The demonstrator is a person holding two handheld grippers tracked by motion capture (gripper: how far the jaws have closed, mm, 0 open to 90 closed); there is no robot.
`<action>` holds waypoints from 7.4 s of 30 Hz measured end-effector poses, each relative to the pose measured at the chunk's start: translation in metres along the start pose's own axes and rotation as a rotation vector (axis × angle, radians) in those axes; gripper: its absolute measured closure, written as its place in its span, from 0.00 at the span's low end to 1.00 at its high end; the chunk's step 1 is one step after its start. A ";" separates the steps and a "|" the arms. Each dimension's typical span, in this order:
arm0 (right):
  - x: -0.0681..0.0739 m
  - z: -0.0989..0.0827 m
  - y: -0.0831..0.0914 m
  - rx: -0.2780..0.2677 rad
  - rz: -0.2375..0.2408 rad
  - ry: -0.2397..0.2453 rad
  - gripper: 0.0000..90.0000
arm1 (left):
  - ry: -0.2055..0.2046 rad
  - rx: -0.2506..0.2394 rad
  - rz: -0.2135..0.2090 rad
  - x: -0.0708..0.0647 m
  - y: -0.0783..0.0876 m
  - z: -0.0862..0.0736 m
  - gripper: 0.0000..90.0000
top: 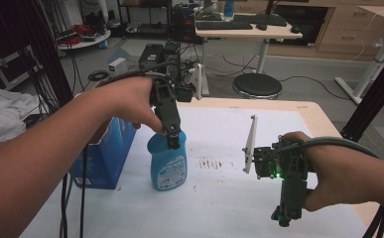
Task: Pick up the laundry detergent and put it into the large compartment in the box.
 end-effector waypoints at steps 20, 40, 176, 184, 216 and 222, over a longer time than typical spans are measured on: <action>0.001 -0.001 0.001 0.004 0.003 0.000 0.03 | 0.006 0.001 -0.002 -0.001 -0.027 -0.007 0.04; -0.001 -0.001 0.002 -0.004 -0.006 0.001 0.03 | -0.001 0.017 0.000 -0.004 -0.034 -0.009 0.13; -0.002 0.011 0.001 0.005 -0.015 0.030 0.03 | 0.789 -0.018 0.274 0.077 0.183 -0.094 0.43; -0.003 0.012 0.001 0.010 -0.016 0.029 0.03 | 0.792 0.010 0.262 0.085 0.163 -0.104 0.43; -0.008 0.014 -0.008 0.028 0.001 0.035 0.03 | 0.450 0.103 0.120 0.099 0.059 -0.136 0.43; -0.007 0.016 -0.010 0.029 0.006 0.018 0.03 | 0.365 0.108 0.096 0.101 0.045 -0.140 0.43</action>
Point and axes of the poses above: each handheld gripper's, and its own axes: y roughly backward along the jaws, z roughly out of its top, x roughly to its left, the point moved 9 cm from there along -y, roughly forward along the jaws, and after that the axes turned 14 degrees about -x, right-handed, at the moved point
